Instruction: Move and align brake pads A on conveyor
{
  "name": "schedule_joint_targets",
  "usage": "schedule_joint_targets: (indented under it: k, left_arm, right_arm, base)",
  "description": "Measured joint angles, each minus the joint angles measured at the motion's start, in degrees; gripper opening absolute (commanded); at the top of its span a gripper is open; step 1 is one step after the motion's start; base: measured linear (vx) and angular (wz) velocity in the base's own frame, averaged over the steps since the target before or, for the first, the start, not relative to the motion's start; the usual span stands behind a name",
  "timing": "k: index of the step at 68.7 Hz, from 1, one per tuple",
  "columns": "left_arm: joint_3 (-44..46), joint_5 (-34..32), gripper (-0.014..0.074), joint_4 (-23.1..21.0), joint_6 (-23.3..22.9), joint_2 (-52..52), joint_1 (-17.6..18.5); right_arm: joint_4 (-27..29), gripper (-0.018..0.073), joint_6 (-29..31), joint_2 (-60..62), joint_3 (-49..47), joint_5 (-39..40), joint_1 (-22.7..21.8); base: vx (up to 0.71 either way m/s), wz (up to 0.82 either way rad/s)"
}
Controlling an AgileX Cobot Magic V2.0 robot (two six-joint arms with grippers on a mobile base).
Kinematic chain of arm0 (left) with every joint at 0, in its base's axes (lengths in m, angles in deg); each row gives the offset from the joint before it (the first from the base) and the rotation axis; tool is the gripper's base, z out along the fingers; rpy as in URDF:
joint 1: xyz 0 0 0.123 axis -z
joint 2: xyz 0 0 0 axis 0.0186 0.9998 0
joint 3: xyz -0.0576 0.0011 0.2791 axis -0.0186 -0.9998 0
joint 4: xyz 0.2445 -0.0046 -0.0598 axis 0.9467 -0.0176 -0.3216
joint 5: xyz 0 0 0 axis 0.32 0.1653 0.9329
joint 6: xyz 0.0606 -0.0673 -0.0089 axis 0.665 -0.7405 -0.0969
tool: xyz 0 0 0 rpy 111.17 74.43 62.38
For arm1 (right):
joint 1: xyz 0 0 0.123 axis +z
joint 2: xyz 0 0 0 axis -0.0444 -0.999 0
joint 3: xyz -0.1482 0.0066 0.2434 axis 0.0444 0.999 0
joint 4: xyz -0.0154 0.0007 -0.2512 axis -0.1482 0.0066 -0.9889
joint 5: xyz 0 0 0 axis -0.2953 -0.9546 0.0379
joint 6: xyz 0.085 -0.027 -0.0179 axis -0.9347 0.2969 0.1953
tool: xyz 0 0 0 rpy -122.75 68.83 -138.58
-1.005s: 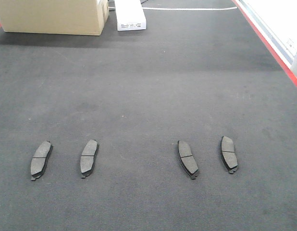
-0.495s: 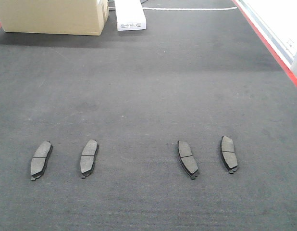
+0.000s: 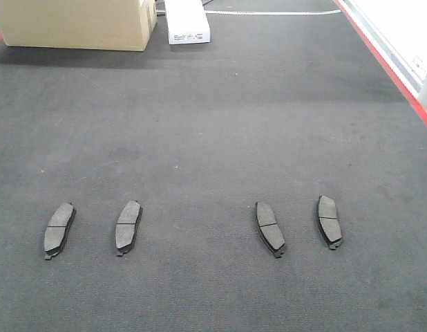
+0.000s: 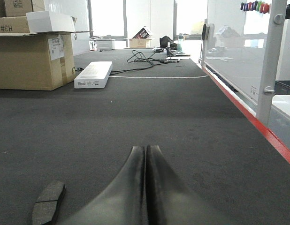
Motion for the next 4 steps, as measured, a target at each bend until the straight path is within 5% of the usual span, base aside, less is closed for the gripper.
schedule_joint_targets:
  k: [4]
  left_arm:
    - [0.00,0.00,-0.0006,0.00,0.00,0.00,0.00]
  right_arm:
    - [0.00,-0.0010,0.00,0.00,0.00,0.00,0.00]
  base:
    - [0.00,0.00]
